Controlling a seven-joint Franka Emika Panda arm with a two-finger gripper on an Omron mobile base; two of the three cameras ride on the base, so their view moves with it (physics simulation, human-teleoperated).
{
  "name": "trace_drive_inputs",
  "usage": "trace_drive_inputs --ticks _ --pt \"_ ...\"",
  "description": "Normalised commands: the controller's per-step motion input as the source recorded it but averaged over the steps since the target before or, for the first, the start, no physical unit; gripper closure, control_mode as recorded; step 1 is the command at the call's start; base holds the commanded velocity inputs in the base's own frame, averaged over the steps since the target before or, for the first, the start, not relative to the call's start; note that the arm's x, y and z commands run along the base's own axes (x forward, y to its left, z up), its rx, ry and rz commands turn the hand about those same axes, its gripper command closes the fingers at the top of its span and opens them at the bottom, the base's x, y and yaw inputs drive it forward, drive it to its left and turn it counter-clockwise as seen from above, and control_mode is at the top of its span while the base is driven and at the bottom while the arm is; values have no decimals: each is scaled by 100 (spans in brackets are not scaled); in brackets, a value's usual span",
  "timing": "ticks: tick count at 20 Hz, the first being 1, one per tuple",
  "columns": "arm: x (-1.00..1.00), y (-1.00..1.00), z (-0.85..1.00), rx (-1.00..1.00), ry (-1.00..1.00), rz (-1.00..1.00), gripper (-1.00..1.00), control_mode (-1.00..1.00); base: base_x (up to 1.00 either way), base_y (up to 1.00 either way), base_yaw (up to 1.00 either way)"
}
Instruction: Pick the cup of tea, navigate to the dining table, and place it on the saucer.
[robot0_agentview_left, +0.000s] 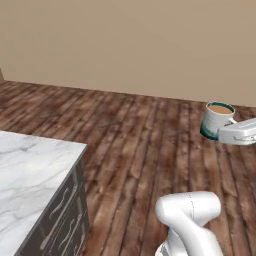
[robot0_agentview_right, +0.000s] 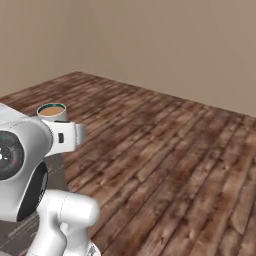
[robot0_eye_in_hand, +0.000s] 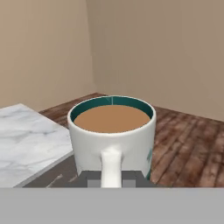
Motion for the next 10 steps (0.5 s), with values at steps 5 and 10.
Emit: trace_drive_inputs --ticks 5,10 --pt "0 0 0 0 0 0 100 100 100 0 31" --pt "0 0 0 0 0 0 100 100 100 0 34"
